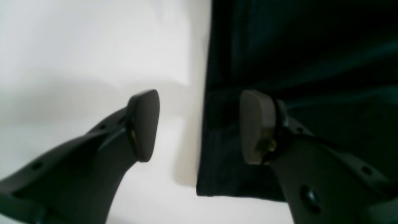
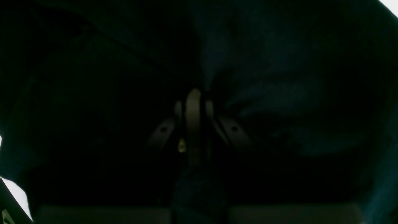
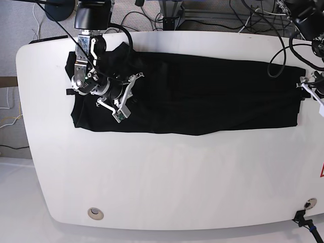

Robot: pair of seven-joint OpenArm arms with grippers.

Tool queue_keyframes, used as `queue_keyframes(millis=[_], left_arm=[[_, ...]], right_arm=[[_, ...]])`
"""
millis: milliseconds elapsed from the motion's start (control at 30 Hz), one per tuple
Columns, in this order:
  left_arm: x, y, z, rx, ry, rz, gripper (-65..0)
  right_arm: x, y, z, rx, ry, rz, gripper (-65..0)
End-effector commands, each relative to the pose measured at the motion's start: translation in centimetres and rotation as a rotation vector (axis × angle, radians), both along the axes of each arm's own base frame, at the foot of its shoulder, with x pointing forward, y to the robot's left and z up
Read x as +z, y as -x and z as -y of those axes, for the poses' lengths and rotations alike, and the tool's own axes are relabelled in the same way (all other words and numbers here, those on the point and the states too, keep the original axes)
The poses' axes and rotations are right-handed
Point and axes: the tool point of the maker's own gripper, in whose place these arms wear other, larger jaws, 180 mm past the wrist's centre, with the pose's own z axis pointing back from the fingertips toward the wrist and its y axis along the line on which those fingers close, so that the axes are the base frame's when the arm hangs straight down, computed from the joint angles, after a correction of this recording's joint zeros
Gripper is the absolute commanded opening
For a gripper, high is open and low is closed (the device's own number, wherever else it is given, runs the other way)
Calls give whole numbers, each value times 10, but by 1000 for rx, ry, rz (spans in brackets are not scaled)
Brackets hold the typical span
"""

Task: Fold the T-shirt properly
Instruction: 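Grasp the shirt end near the left gripper with the left gripper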

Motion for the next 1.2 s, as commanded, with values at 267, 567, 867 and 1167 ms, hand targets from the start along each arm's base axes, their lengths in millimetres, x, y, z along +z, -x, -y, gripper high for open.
queue_keyframes(millis=[267, 567, 867, 1167], left_arm=[[27, -5, -12, 5, 33, 48, -194], [25, 4, -12, 14, 152, 73, -192], [-5, -4, 4, 16, 242, 33, -192], [-21, -29, 49, -91, 286, 23, -196]], right_arm=[[-5, 2, 8, 7, 55, -23, -650], [-4, 2, 8, 7, 55, -22, -650], [-5, 3, 8, 7, 55, -25, -650], [-4, 2, 7, 7, 51, -22, -650]])
